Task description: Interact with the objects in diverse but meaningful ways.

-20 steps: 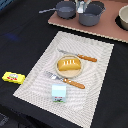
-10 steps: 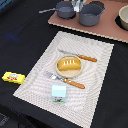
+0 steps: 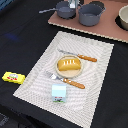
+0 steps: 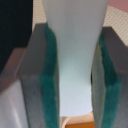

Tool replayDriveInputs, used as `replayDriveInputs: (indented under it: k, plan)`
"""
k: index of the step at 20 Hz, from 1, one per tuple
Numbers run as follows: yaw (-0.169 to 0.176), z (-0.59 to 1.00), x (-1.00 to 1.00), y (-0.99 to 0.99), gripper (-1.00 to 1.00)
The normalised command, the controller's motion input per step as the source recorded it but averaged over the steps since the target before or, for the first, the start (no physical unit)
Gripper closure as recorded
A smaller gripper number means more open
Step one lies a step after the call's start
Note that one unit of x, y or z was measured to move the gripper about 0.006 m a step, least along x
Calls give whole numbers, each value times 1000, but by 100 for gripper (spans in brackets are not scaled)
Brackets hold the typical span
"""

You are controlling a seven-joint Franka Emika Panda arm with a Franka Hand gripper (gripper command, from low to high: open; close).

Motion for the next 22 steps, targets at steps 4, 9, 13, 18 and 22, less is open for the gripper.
replayDriveInputs:
  k: [4, 9, 13, 18, 22]
  plan:
    - [0, -116, -876, 83, 100]
    - [0, -125, -870, 168, 100]
    - [0, -114, -763, 294, 100]
    - [0, -166, -604, 190, 100]
    - [-12, -184, -338, 9, 100]
